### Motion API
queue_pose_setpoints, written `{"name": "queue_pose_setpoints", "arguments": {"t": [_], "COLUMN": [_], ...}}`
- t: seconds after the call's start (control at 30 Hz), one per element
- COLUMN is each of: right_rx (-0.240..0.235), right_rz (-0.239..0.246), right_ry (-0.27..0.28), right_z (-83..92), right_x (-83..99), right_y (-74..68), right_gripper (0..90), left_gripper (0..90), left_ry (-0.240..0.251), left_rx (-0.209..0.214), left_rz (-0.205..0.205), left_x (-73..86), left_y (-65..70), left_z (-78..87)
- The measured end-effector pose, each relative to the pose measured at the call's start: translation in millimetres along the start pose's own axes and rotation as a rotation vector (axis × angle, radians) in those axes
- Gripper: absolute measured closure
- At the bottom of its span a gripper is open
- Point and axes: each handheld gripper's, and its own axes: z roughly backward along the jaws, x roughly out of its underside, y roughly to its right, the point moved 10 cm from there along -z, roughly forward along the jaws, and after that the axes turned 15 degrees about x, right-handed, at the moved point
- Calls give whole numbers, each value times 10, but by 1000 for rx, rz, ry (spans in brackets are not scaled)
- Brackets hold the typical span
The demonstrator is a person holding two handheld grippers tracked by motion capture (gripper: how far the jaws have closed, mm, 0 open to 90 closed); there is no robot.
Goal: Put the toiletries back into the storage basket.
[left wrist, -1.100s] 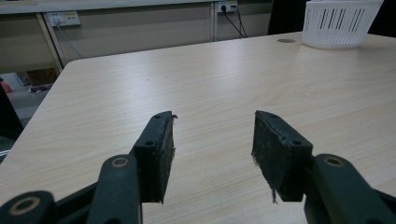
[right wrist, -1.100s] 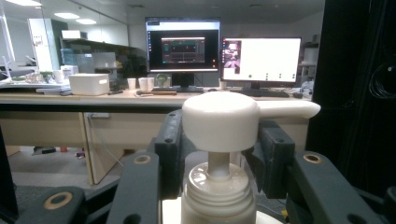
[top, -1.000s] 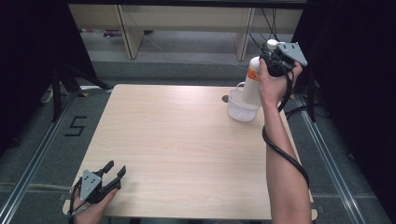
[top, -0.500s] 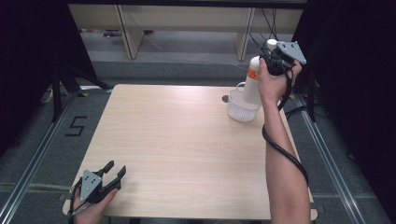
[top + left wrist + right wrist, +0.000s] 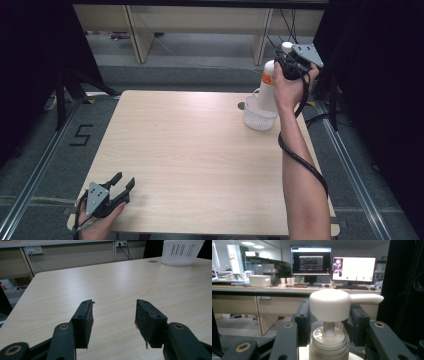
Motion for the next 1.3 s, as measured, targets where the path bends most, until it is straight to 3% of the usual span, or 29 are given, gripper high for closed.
{"name": "queue_pose_setpoints", "arguments": {"t": [0.63, 1.3], "right_rx": [-5, 4], "right_rz": [-1, 14], "right_ry": [-29, -54], "right_z": [-84, -165], "right_x": [78, 210], "right_y": [-89, -94], "right_gripper": [603, 603], "left_gripper": [475, 476], "left_ry": [0, -1], "left_rx": [2, 2], "left_rz": [-2, -3], "left_x": [0, 0], "left_y": [3, 6], "left_z": [0, -3]}}
